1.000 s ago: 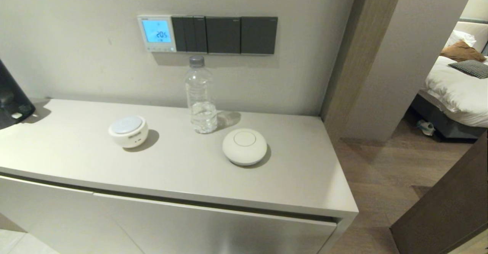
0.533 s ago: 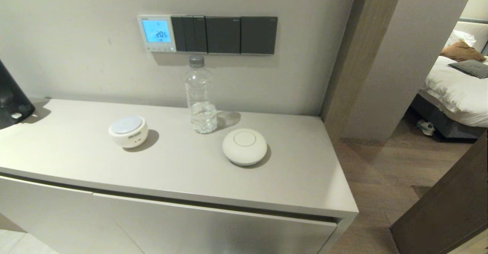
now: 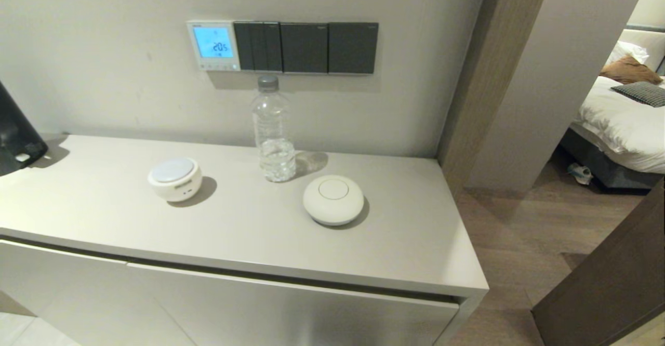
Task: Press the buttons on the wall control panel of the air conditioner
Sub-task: Turn off the central air conditioner
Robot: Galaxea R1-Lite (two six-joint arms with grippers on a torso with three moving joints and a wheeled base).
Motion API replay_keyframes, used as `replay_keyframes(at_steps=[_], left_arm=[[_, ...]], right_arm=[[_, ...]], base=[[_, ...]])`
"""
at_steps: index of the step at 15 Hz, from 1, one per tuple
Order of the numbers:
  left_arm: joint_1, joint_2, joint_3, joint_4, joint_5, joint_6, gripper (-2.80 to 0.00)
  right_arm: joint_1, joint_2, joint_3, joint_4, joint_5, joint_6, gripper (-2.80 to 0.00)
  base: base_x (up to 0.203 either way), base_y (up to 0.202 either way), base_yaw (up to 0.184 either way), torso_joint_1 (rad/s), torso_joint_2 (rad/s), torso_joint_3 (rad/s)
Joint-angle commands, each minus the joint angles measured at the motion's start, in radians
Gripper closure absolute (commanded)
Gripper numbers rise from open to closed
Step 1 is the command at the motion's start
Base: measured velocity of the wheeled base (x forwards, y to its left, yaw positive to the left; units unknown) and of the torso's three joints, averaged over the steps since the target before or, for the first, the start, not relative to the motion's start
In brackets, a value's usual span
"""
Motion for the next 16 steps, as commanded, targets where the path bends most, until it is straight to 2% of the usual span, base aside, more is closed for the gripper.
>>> replay_keyframes(at_steps=[1,16], left_arm=[[0.000,-0.006,0.003,-0.005,0.002,-0.022,0.00],[-0.002,-0.007,0.003,-0.006,0.000,-0.022,0.00]], right_arm=[[0.000,0.001,0.003,0.000,0.000,0.000,0.00],[0.000,0.001,0.003,-0.002,-0.001,0.000,0.00]], base=[[0.000,0.000,0.000,0.000,0.00,0.000],[0.000,0.000,0.000,0.000,0.00,0.000]])
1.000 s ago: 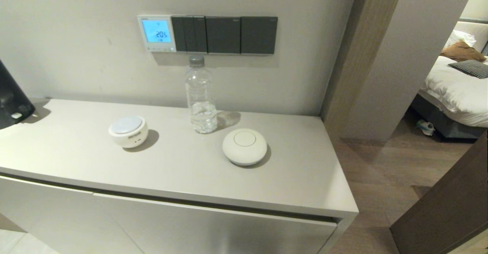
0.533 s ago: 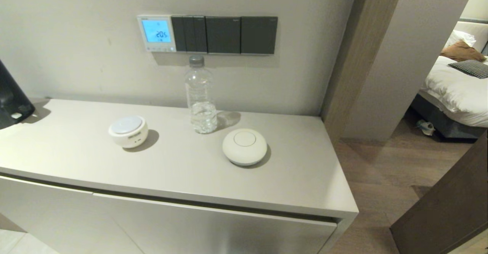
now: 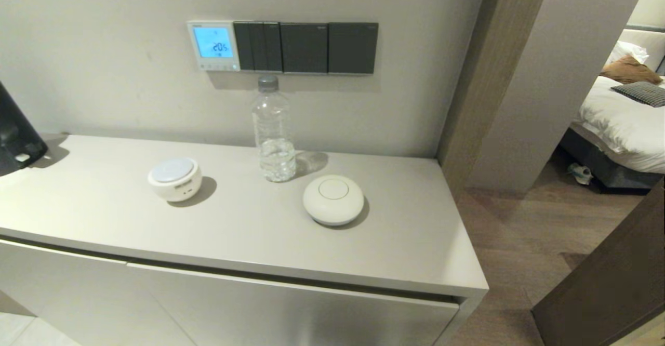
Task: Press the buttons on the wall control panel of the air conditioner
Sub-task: Turn off the central air conditioner
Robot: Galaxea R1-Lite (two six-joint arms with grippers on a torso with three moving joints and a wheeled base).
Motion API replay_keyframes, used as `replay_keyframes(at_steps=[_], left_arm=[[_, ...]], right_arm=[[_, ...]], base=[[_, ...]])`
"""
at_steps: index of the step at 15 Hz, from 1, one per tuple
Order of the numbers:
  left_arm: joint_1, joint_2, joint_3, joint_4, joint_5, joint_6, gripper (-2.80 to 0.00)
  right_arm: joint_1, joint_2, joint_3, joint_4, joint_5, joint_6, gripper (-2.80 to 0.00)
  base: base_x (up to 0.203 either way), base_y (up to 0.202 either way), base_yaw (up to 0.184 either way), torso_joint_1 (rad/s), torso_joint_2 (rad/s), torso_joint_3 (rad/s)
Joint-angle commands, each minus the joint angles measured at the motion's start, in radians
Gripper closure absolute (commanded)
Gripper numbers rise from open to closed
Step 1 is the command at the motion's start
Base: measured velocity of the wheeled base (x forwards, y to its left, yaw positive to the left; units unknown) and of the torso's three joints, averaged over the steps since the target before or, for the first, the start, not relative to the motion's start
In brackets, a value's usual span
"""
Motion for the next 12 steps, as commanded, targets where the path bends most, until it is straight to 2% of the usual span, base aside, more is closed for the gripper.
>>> replay_keyframes(at_steps=[1,12], left_arm=[[0.000,0.000,0.000,0.000,0.000,0.000,0.00],[0.000,0.000,0.000,0.000,0.000,0.002,0.00]], right_arm=[[0.000,0.001,0.003,-0.001,0.000,0.000,0.00],[0.000,0.001,0.003,-0.001,0.000,0.000,0.00]], base=[[0.000,0.000,0.000,0.000,0.00,0.000],[0.000,0.000,0.000,0.000,0.00,0.000]])
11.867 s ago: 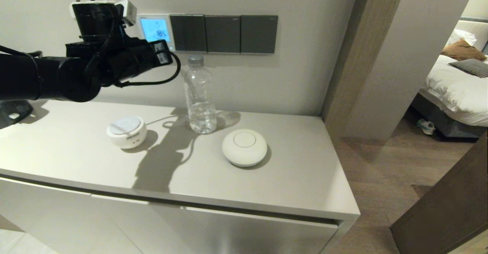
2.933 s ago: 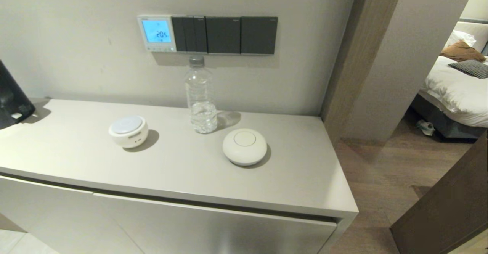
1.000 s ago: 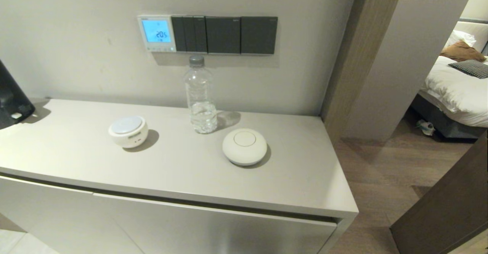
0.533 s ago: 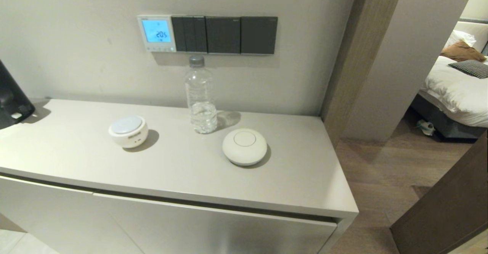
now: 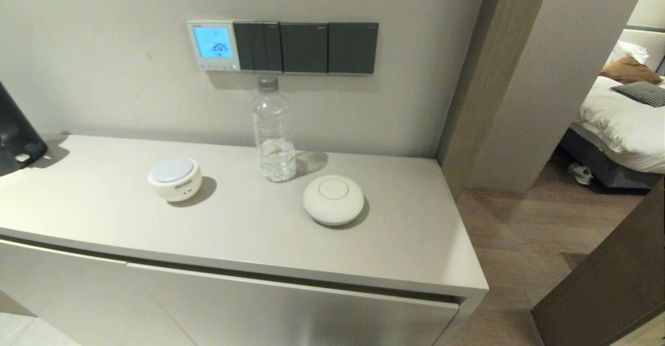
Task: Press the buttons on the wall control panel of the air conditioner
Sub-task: Turn off the central air conditioner
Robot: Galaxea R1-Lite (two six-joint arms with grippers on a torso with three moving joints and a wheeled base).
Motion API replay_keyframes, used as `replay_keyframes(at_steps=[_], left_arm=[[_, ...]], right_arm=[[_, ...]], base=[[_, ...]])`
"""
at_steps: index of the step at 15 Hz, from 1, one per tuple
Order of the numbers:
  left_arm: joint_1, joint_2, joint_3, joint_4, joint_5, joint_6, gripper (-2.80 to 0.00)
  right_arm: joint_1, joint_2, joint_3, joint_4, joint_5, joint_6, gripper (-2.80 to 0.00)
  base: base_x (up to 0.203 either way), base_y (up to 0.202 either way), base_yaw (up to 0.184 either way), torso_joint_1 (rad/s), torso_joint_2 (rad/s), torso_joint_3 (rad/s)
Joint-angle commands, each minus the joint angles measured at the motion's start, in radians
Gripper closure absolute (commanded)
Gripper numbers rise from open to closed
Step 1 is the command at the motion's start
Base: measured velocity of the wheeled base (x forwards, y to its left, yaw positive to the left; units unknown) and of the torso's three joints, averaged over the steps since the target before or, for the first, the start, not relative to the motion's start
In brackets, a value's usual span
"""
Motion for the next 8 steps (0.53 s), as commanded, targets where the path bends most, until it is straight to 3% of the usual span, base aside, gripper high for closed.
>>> replay_keyframes(at_steps=[1,8], left_arm=[[0.001,0.002,0.000,0.000,0.000,0.000,0.00],[0.001,0.002,0.000,0.000,0.000,0.000,0.00]], right_arm=[[0.000,0.001,0.003,-0.001,0.000,0.000,0.00],[0.000,0.001,0.003,0.001,0.000,0.000,0.00]], base=[[0.000,0.000,0.000,0.000,0.00,0.000],[0.000,0.000,0.000,0.000,0.00,0.000]])
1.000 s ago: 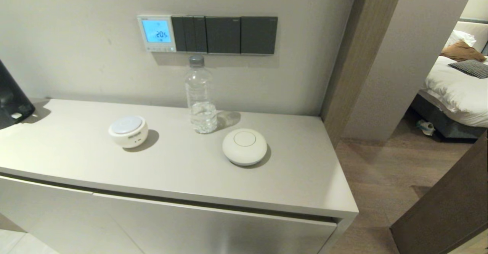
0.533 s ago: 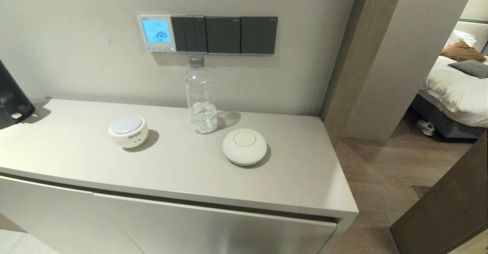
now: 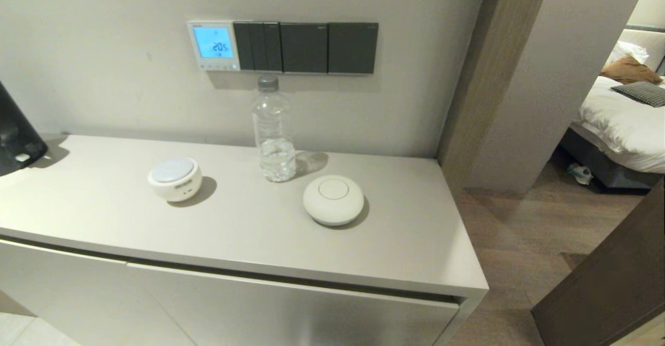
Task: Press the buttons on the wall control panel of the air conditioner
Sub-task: Turn off the central air conditioner
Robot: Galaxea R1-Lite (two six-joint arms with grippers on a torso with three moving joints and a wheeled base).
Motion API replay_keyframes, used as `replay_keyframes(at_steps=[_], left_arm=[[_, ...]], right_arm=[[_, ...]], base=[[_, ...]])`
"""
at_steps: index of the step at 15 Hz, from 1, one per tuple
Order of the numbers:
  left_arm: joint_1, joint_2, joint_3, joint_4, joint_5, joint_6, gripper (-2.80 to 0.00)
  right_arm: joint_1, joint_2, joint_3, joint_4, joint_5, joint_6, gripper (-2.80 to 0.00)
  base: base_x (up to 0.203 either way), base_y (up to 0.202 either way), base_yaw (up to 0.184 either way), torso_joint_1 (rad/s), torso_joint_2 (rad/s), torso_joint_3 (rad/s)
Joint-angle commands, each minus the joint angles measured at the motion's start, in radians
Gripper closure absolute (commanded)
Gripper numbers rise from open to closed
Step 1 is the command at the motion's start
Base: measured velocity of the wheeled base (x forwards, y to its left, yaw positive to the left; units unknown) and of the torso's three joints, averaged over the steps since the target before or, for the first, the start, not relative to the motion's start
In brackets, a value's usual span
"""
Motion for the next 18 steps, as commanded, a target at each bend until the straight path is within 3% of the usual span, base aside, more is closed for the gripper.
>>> replay_keyframes(at_steps=[1,18], left_arm=[[0.000,0.002,0.000,0.000,0.000,0.001,0.00],[0.002,-0.002,-0.003,0.011,0.005,0.004,0.00]], right_arm=[[0.000,0.001,0.003,0.000,0.000,0.000,0.00],[0.000,0.001,0.003,-0.001,0.000,0.000,0.00]], base=[[0.000,0.000,0.000,0.000,0.00,0.000],[0.000,0.000,0.000,0.000,0.00,0.000]])
